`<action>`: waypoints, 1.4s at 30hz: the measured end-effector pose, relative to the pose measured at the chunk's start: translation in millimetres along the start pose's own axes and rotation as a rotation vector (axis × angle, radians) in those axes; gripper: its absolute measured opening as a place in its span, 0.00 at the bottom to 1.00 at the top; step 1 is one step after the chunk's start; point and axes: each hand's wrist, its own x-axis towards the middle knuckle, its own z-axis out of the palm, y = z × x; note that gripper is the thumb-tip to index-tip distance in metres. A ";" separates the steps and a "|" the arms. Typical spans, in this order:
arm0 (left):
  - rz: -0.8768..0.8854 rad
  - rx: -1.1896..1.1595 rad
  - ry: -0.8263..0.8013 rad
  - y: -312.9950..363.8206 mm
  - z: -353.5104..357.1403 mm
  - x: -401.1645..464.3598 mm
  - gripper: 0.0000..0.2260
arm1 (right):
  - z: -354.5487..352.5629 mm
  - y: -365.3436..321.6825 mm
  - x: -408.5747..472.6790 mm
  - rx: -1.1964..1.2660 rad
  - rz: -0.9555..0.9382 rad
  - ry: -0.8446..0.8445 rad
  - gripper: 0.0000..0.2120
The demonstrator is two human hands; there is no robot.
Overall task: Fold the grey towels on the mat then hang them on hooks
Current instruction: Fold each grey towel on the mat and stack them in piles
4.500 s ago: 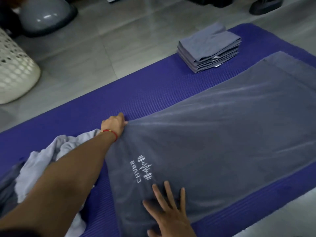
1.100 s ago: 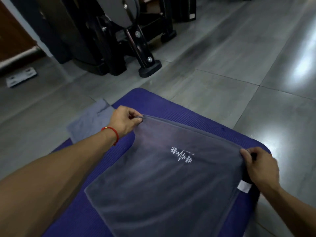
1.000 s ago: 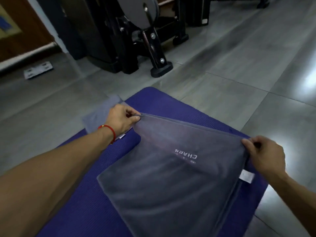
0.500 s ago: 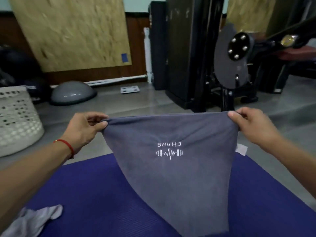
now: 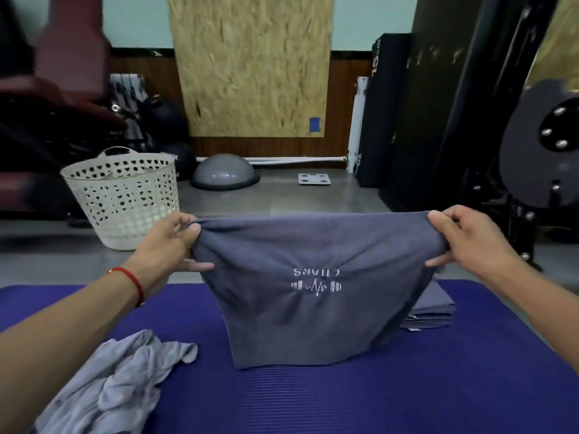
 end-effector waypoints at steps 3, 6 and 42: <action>-0.017 0.039 0.061 -16.2 4.0 14.9 0.06 | 23.1 9.2 14.2 0.061 0.040 0.020 0.13; -0.059 0.095 0.117 -27.6 15.3 34.0 0.08 | 52.0 19.0 34.6 0.002 0.059 0.075 0.14; 0.573 1.048 -0.841 -303.6 -71.8 -313.3 0.18 | 46.9 275.7 -273.7 -0.886 -0.809 -1.326 0.15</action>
